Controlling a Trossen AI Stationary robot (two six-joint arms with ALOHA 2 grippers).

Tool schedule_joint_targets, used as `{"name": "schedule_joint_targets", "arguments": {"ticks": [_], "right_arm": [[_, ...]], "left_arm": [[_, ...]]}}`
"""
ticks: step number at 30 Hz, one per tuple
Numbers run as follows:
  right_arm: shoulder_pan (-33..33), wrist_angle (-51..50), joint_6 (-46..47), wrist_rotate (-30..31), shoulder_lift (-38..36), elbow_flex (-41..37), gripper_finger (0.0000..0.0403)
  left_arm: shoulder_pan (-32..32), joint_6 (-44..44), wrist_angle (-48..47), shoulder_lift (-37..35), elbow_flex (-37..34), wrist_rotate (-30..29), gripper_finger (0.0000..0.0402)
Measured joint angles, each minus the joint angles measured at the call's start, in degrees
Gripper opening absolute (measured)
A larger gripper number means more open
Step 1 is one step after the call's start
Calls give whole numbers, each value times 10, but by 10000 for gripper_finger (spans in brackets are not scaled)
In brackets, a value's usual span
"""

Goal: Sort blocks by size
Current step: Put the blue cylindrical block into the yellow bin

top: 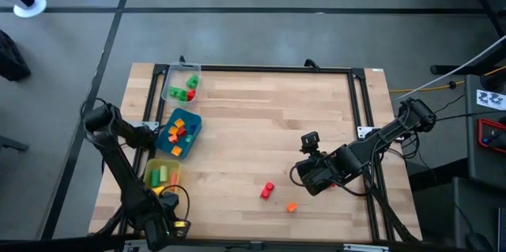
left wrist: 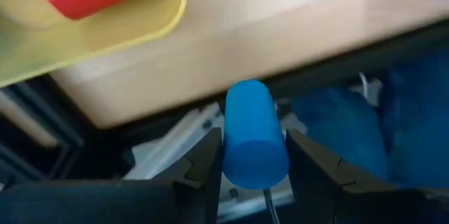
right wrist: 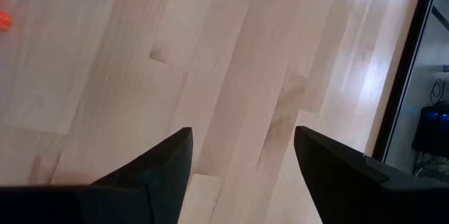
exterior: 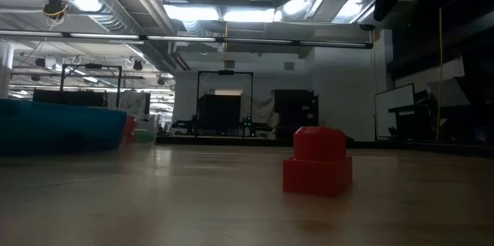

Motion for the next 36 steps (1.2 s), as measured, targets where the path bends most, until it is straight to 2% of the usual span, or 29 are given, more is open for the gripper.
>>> {"name": "schedule_joint_targets", "arguments": {"ticks": [12, 20, 25, 32, 36], "right_arm": [[0, 3, -15, 0, 0, 0, 250], [0, 20, -28, 1, 0, 0, 250], [0, 22, -28, 0, 0, 0, 250], [0, 37, -28, 0, 0, 0, 250], [0, 61, -28, 0, 0, 0, 250]], "left_arm": [[23, 12, -85, -134, 0, 0, 118], [40, 24, -240, -207, 0, 0, 126], [40, 7, -310, -212, 0, 0, 127], [40, 32, -312, -207, -26, 0, 130], [40, 35, -311, -207, -41, 2, 149]]}}
